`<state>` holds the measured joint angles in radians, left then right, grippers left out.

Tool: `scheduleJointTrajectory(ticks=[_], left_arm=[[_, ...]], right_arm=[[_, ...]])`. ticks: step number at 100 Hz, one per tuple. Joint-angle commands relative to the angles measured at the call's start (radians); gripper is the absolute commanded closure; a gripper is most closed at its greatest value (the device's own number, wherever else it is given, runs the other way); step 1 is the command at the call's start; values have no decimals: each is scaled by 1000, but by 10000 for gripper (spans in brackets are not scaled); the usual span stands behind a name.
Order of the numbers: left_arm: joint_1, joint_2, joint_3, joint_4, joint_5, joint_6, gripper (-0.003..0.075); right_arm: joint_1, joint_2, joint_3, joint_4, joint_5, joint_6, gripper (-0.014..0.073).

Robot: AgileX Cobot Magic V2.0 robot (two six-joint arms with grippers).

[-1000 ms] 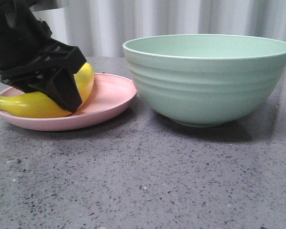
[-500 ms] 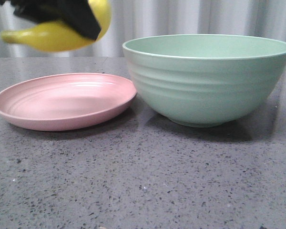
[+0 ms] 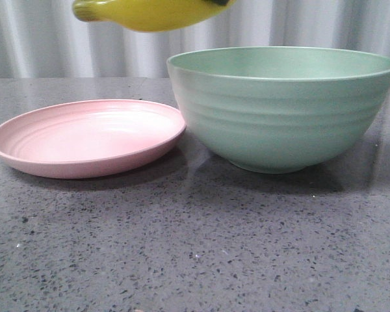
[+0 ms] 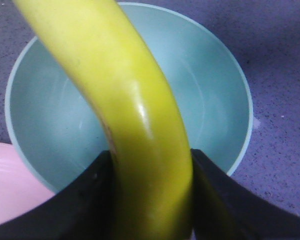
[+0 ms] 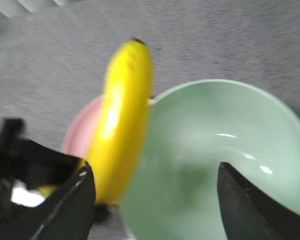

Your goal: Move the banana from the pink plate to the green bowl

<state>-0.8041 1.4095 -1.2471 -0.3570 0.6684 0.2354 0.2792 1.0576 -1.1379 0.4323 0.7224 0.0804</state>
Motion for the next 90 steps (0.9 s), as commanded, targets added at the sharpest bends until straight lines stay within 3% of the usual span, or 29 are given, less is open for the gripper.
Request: scheduleJointTrajectory(ticks=[1,31,56,80,90], left_arm=[[-28,-23,-39,-26,-74,5,535],[-52,-21,-39,-28,-78,5,535],[-52,-21,-39,-28,-78,5,535],[-52,-21,-39,-28,-65,5,527],[-52,-21,-39,-28,-65,5,489]], right_arm=[[0,47,-63,115,-56,-12,151],[0,226,-90,251,-64,-20,153],[0,262,-90,254,-73,-42,164],[0,262,-90,254,-73,-42,454],[0,262,-90,254,-73,-42,529]])
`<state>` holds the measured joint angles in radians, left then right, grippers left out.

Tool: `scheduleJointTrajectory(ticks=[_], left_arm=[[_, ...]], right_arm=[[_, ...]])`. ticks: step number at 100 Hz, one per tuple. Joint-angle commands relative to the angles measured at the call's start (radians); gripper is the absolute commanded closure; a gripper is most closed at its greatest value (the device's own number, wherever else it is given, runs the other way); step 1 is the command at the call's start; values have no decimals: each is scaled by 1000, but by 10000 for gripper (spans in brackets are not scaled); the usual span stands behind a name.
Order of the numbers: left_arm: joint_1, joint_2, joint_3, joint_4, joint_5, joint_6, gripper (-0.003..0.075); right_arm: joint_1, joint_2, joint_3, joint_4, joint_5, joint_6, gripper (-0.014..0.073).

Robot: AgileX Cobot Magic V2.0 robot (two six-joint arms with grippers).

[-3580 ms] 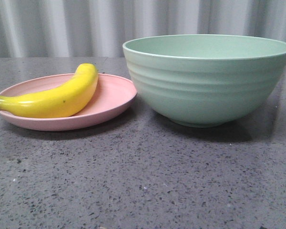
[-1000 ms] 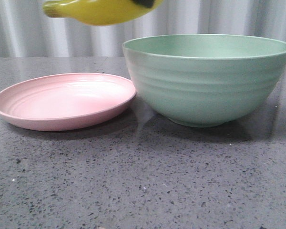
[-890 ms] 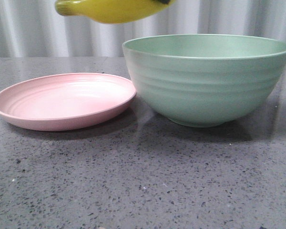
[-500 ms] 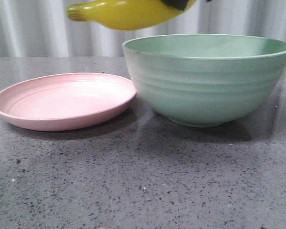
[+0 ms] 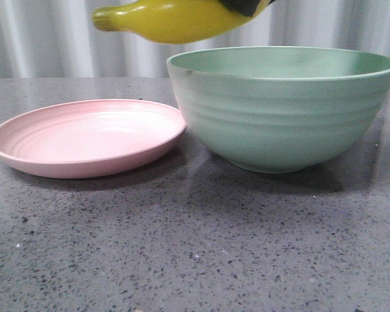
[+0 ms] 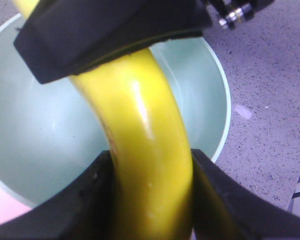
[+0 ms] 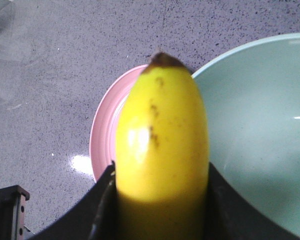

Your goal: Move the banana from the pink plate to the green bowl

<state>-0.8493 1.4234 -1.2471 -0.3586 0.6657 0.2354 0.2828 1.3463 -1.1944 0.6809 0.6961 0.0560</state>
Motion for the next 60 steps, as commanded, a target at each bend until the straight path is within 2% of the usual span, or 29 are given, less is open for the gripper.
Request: scheduleJointTrajectory(ticks=[1,13,20,47,60], left_arm=[[-7,-35,-39,-27,-60,5,471],[-5,-35,-39,-24,-53,18,361],[-5,-35,-39,-23,-53,18,325],[-5,-35,-111,-4,-11,19,321],[-5,-35,-141,-2,6,19,321]], right_arm=[[-4,-27,-34,5,-46,-17,536],[-4,-27,-34,5,-48,-17,553],[-4,-27,-34,7,-48,-17,553],[-42,-37,-55,7,-80,-17,553],[-79,-40,-78,-96,-89,-26,553]])
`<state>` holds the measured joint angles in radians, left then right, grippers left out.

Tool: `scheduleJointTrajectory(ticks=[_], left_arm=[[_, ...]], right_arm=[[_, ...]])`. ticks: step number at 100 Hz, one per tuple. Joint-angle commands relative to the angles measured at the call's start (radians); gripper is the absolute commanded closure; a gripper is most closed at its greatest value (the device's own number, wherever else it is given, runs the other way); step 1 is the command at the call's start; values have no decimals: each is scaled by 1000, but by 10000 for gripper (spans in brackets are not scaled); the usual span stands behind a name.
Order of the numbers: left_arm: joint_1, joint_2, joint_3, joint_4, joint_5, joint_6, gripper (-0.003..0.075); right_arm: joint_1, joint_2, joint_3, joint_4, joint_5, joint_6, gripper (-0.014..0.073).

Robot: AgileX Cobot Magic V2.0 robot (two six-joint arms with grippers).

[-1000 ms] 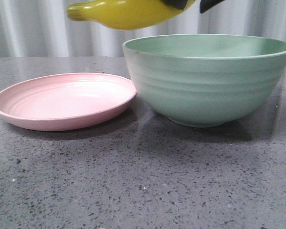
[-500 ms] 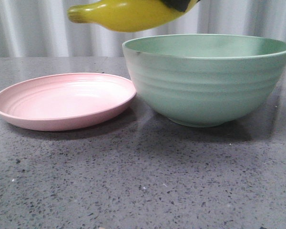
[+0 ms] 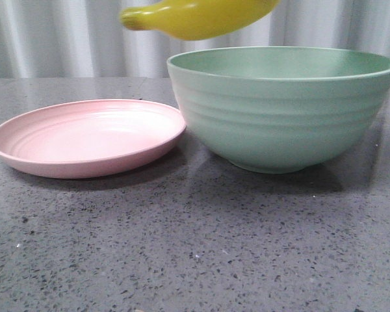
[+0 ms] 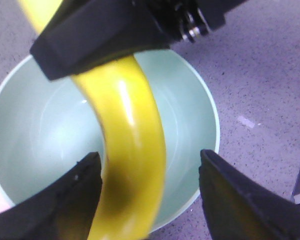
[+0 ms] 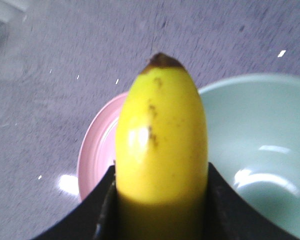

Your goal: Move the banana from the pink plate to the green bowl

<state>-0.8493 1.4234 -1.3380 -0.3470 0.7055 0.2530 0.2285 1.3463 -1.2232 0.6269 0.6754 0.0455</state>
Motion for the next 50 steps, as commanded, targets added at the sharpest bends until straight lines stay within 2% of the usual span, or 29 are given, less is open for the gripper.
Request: scheduleJointTrajectory(ticks=[1,18,34,41,50], left_arm=[[-5,-35,-50,-14,-35,1,321],[-5,-35,-53,-14,-35,1,321],[-5,-35,-53,-14,-39,1,321],[-5,-35,-53,-14,-41,1,321],[-5,-35,-53,-14,-41,1,321]], right_arm=[[-28,-40,-49,-49,-71,-16,553],[-51,-22,-49,-199,-93,-16,550],[-48,37,-49,-220,-57,-16,531],[-37,69,-49,-225,-34,-46,450],[-26,97,-49,-225,-29,-46,259]])
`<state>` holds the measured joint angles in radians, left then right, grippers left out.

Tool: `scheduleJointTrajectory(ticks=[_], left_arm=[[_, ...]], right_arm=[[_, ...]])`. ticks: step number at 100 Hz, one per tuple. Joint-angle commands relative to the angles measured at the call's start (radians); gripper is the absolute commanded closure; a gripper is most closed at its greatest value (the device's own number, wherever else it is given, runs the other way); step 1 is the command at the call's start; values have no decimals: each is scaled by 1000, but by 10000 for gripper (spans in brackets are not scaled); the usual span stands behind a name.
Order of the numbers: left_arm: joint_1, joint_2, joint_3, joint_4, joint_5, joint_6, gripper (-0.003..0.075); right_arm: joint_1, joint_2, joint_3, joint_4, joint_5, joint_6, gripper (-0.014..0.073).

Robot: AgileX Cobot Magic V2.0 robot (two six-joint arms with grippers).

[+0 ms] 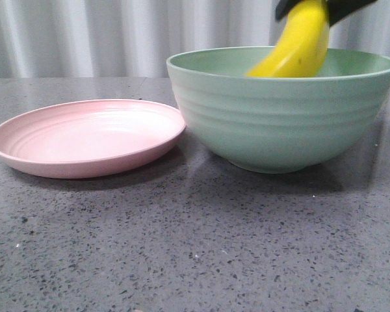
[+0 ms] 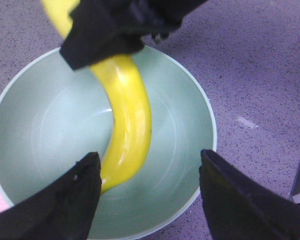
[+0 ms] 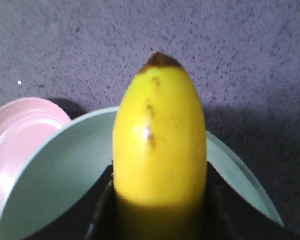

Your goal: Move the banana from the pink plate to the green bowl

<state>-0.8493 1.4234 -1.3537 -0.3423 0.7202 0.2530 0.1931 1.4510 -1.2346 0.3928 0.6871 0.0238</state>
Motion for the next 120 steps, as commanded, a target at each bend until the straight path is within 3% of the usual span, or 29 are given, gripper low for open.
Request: scheduleJointTrajectory(ticks=[1,8,13,66,75,88,98,120], left_arm=[[-5,-35,-37,-18,-55,1,321],[-5,-35,-37,-18,-55,1,321],[-5,-35,-37,-18,-55,1,321],[-5,-35,-37,-18,-60,1,334],[-5,-37,-37,-25,-60,1,409],[-5,-75,-37,-10,-61,3,594],[-5,-112,-35,-10,-93,3,717],[-5,-232,23,-10,-140,9,741]], right_arm=[[8,-6,-37,9,-41,-24,229],[10,-1,-37,9,-41,-24,115],[10,-1,-37,9,-44,-24,81],[10,-78,-108,-72,-40,-39,88],[10,-116,-108,-105,-27,-39,186],[10,-173,-108,-140,35,-39,481],[10,-212,-106,-150,58,-39,651],[12,-339,-17,-153,42,-59,662]])
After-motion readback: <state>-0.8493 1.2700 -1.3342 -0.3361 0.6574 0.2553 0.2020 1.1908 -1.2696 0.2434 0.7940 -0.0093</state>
